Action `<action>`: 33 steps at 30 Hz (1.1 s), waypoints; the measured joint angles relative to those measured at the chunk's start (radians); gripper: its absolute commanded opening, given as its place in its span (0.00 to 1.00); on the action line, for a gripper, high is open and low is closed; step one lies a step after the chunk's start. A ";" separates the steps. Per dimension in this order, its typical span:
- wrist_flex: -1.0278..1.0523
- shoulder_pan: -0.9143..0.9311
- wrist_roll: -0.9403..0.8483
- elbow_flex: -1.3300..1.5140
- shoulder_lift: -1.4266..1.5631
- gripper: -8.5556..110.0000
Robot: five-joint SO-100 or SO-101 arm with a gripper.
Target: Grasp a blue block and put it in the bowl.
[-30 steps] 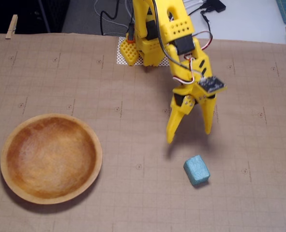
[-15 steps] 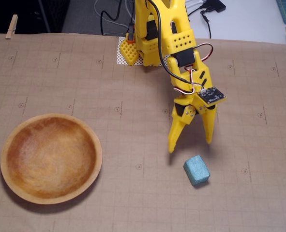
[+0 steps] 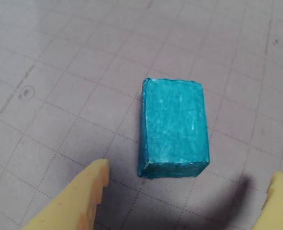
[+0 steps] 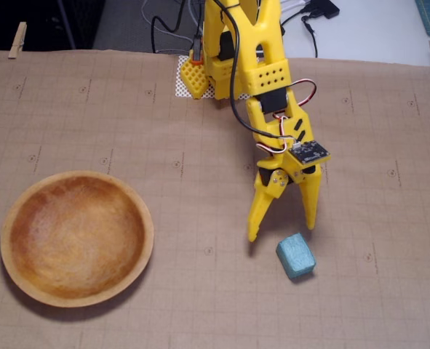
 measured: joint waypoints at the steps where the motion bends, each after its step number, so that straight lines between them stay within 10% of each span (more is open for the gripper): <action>1: -0.011 0.003 0.017 -0.002 -0.014 0.43; 33: -0.032 0.038 0.046 -0.268 -0.285 0.43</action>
